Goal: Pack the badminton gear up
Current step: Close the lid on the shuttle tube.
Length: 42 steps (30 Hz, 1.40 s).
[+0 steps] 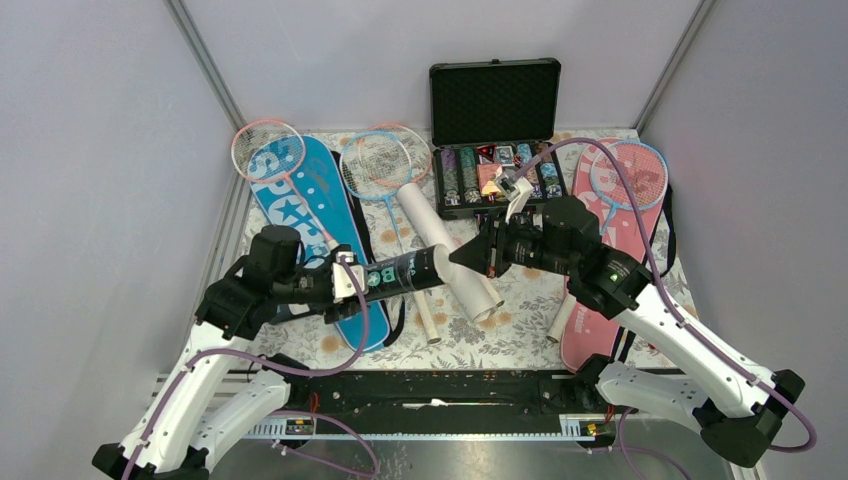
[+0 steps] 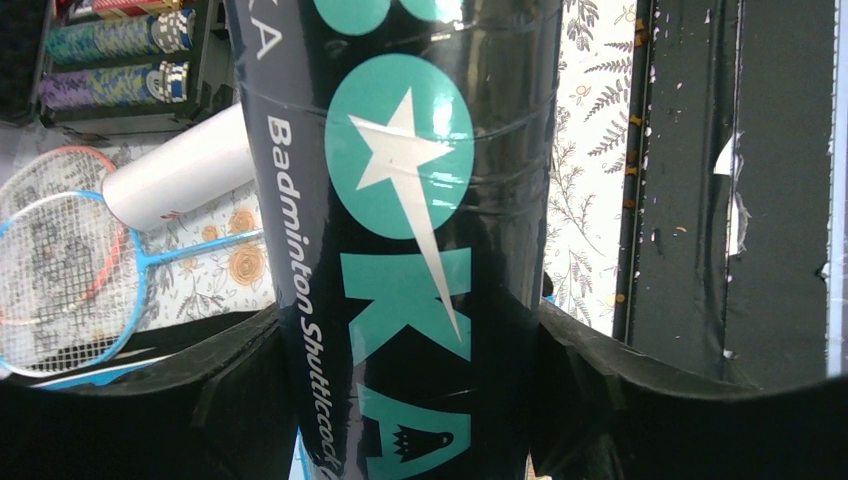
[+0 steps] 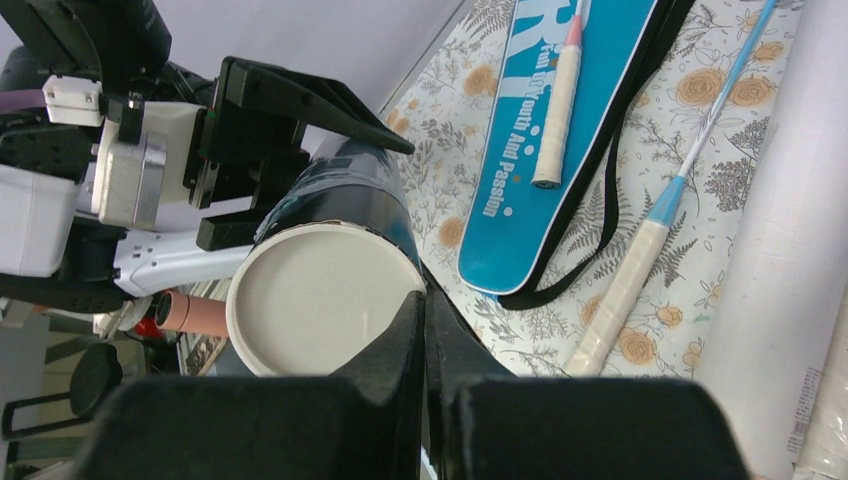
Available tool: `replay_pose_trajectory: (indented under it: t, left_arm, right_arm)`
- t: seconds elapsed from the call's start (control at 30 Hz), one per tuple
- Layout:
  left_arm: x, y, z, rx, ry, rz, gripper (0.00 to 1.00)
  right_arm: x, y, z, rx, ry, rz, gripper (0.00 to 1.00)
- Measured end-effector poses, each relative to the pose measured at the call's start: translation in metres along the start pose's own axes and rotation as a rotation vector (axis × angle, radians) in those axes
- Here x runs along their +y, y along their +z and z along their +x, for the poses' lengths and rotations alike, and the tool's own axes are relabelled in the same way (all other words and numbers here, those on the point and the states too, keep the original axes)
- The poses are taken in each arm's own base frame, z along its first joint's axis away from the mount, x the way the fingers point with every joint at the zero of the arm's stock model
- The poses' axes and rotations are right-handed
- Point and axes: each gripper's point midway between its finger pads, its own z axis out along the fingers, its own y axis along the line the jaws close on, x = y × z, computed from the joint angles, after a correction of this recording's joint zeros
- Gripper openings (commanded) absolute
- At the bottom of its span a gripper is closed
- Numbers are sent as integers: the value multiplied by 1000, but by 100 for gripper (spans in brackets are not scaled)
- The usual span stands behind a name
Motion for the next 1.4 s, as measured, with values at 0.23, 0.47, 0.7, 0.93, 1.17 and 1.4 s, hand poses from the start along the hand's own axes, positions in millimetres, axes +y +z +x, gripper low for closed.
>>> replay_pose_trajectory:
  t: [0.23, 0.47, 0.7, 0.93, 1.17, 1.4]
  left_arm:
    - [-5, 6, 12, 22, -95, 5, 23]
    - [-8, 9, 17, 36, -160, 15, 23]
    - [-11, 13, 32, 124, -321, 35, 22]
    - [-2, 14, 41, 176, -421, -25, 22]
    - [18, 23, 19, 79, -501, -96, 24]
    - [74, 31, -19, -196, -767, -348, 26]
  right_arm:
    - [-18, 16, 3, -5, 38, 57, 38]
    - [-15, 19, -1, -18, 42, 41, 41]
    - [-34, 41, 4, 5, 51, 94, 37]
    - [-67, 59, 8, -14, 55, 247, 43]
    - [-96, 37, -13, -111, 65, 468, 68]
    - [-95, -14, -42, -230, 82, 516, 78]
